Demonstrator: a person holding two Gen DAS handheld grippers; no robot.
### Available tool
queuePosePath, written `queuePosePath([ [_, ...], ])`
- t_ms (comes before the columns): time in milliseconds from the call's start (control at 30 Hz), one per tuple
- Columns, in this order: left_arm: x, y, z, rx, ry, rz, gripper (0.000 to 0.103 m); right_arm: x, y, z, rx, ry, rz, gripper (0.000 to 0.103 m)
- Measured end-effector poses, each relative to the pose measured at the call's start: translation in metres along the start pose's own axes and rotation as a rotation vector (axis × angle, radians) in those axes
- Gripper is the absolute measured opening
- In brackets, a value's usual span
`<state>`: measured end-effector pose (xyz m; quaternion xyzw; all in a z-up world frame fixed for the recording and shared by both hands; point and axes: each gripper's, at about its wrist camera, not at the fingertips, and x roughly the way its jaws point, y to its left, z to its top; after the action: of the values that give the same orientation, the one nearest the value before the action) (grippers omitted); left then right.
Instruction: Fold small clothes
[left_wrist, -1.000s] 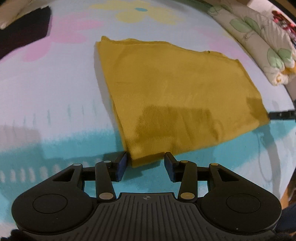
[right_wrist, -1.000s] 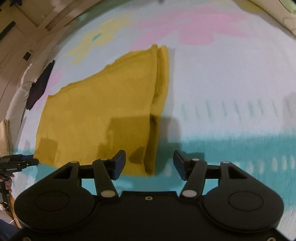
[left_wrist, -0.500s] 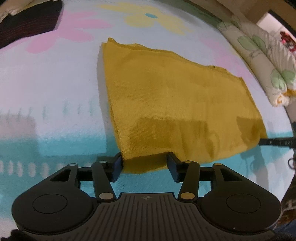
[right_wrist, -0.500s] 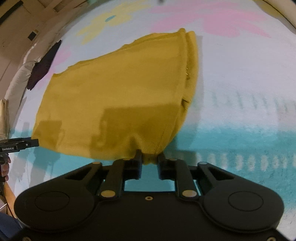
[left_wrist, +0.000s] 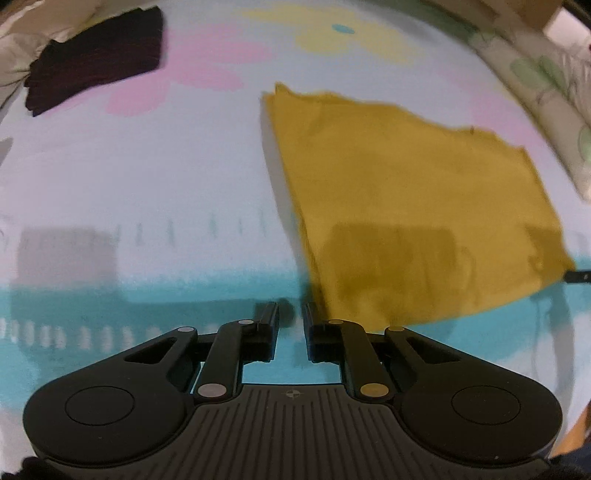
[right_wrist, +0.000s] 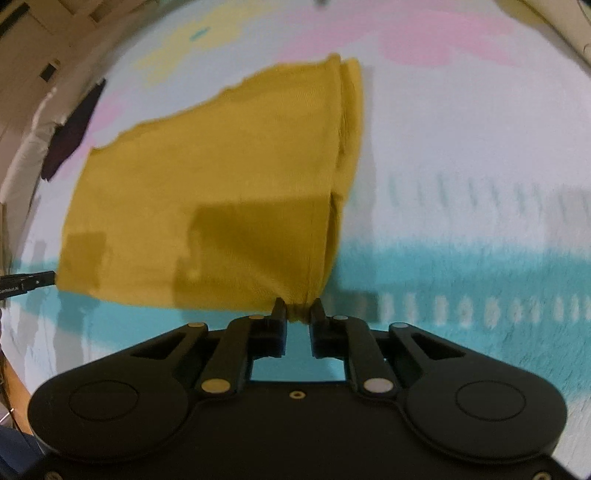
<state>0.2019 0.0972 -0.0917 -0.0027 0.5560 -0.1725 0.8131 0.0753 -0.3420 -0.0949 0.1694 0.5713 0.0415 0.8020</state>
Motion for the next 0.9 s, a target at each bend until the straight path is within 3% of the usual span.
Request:
queuePosePath([
  [67,-0.011,0.002,0.006,-0.041,-0.050,-0.024,0.024,-0.006,-0.003,0.002,0.024,-0.025,0.011,0.033],
  [133,-0.022,0.002,0.012,-0.072,-0.097,-0.038,0.031,-0.016,-0.010,0.007,0.067,-0.072,0.032,0.063],
  [200,-0.029,0.000,0.018,-0.107,-0.145,-0.055,0.045,-0.028,-0.015,0.011,0.104,-0.143,0.037,0.082],
  [267,-0.033,-0.006,0.023,-0.135,-0.183,-0.060,0.051,-0.037,-0.019,0.014,0.135,-0.209,0.047,0.082],
  [400,-0.028,-0.025,0.032,-0.130,-0.204,-0.061,0.052,-0.038,-0.028,0.019,0.230,-0.286,0.112,0.102],
  [567,-0.012,-0.050,0.039,-0.083,-0.195,-0.055,0.054,-0.020,-0.037,0.022,0.299,-0.315,0.173,0.103],
  [733,0.007,-0.060,0.043,-0.109,-0.170,-0.071,0.054,0.006,-0.043,0.029,0.379,-0.268,0.260,0.103],
  [900,0.029,-0.068,0.051,-0.136,-0.147,-0.071,0.054,0.020,-0.048,0.030,0.401,-0.252,0.270,0.103],
])
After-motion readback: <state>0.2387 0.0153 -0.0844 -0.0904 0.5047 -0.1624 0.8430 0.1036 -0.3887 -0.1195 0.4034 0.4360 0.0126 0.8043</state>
